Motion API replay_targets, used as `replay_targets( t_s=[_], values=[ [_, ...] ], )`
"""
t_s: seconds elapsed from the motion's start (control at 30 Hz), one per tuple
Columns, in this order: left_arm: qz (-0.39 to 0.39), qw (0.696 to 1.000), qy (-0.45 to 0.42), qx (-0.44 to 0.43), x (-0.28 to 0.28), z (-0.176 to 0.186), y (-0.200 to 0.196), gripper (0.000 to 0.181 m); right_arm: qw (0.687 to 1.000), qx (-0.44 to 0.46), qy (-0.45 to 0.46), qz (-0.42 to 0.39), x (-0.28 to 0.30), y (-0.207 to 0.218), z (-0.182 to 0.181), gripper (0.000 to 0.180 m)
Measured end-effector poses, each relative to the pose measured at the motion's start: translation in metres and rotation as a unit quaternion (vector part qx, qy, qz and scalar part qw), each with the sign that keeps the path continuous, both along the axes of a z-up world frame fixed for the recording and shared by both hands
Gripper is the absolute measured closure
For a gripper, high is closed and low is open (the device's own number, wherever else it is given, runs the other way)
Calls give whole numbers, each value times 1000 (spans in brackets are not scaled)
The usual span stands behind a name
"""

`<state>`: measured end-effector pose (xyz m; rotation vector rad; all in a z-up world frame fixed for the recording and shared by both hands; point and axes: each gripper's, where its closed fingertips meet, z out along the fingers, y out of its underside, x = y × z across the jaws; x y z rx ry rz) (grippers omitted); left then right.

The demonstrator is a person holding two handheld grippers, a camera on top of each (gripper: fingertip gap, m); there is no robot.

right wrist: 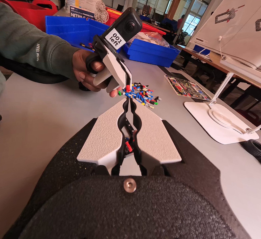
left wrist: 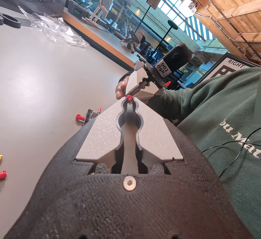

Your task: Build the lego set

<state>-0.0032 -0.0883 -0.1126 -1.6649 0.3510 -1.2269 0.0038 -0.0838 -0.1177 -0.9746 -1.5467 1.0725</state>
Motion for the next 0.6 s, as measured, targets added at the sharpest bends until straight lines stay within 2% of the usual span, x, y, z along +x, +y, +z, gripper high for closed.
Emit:
replay_targets(
  t_s=[0.2,0.6],
  values=[
    [-11,1000,15,2,5,-5,-2,176,1000,19,-4,4,-2,-4,-4,176],
    [-32,998,45,18,14,-7,-9,176,991,132,9,1,-1,-13,-4,173]
  ],
)
